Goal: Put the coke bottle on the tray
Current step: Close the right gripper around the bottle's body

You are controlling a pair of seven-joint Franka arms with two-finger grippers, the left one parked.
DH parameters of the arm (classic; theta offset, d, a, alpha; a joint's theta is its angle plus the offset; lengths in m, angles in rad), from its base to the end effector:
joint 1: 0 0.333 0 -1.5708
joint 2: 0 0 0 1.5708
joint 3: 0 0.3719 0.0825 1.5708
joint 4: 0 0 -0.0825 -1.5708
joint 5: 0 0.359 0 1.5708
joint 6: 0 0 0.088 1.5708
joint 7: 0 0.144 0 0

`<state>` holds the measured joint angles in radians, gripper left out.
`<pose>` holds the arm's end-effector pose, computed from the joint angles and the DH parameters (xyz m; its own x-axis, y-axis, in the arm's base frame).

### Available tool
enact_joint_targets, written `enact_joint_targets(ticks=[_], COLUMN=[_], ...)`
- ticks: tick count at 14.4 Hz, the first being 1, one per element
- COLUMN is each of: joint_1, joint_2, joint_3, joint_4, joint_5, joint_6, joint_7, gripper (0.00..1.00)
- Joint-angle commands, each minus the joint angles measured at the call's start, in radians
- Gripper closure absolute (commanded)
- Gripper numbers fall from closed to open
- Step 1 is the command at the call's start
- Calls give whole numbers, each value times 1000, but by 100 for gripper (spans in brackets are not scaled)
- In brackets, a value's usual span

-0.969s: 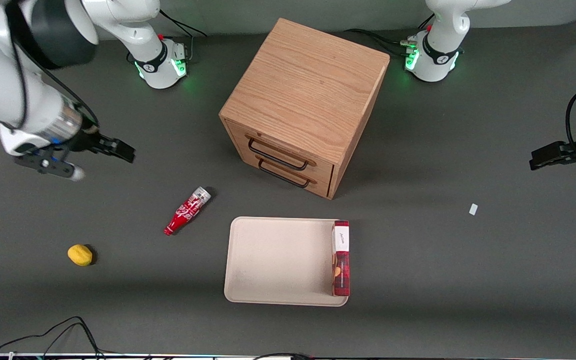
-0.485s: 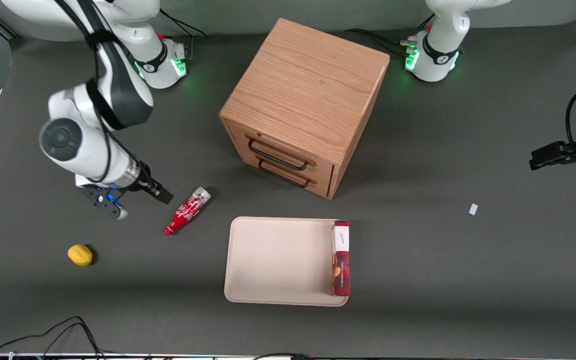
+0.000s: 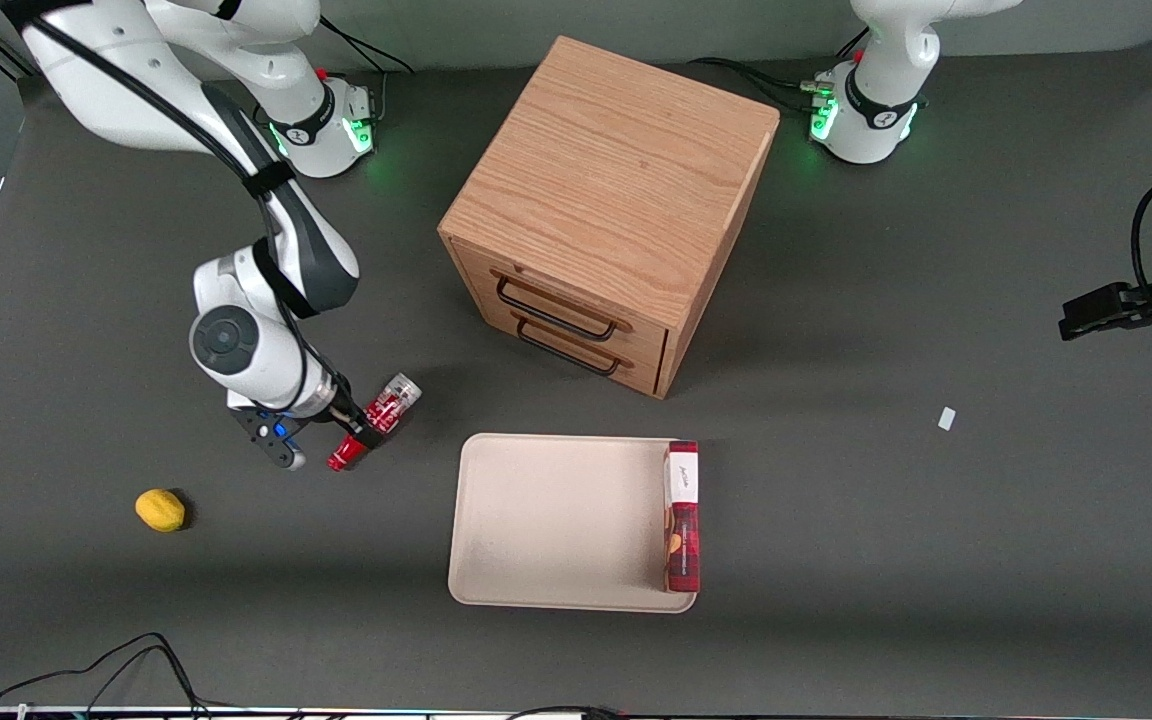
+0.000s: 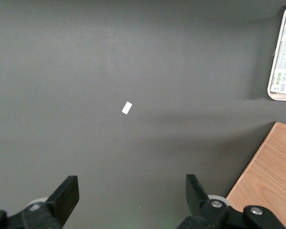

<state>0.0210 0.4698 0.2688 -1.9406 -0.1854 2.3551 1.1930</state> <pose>0.6032 0.1612 0.2756 0.6999 -0.7142 -0.0066 -0.7137 -0.6997 0.0328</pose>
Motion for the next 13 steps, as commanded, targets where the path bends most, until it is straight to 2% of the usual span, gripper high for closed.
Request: enact_joint_targets(ticks=[1,8,10,13], joint_1=[8,8,8,7], joint_2=[73,122,122,122], joint_3=[3,3,3,3], joint_4=[9,11,9,11], joint_5=[-84,-86,-86,-86], joint_6=[64,67,67,65], joint_7=[103,103,97,96], gripper=[0,2,20,59])
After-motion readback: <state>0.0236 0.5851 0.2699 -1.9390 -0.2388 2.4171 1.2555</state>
